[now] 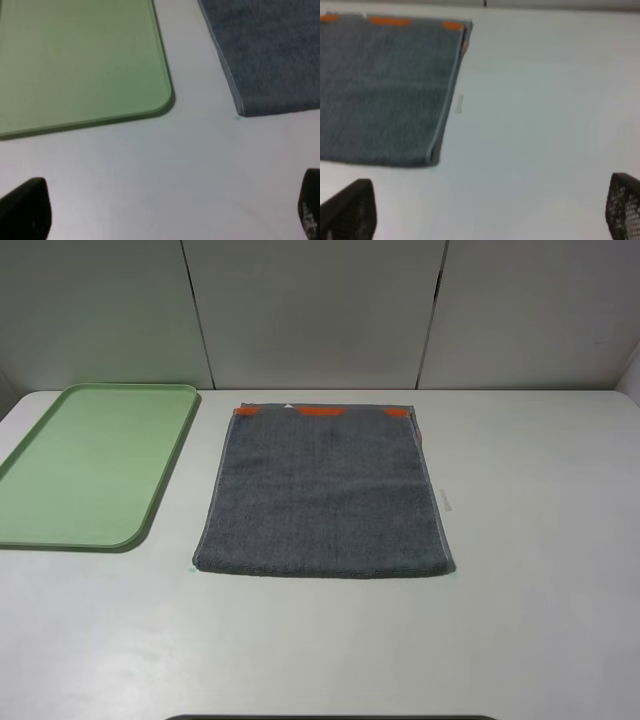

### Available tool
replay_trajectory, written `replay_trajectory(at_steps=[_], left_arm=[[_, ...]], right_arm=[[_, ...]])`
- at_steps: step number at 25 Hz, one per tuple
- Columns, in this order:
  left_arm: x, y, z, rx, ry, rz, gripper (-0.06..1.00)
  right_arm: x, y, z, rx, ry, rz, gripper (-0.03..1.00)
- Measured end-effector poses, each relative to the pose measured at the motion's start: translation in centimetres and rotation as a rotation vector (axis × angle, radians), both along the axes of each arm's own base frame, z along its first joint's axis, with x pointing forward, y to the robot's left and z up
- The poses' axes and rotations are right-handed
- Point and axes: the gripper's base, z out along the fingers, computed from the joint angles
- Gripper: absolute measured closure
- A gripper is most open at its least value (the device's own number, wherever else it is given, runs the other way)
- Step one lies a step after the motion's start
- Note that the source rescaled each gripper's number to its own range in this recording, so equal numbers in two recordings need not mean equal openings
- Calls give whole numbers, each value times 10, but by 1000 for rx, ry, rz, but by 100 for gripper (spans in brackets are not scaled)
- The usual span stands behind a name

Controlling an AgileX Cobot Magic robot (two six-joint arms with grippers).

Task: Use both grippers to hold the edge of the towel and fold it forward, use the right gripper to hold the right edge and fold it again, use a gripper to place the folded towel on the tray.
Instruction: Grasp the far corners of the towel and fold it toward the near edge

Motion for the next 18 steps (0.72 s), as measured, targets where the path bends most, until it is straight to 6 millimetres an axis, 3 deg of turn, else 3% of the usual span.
replay_trajectory(at_steps=[18], left_arm=[[63,-3,-10,100,396,-106,-4]], right_arm=[[63,4,-9,-81,334,49,-3]])
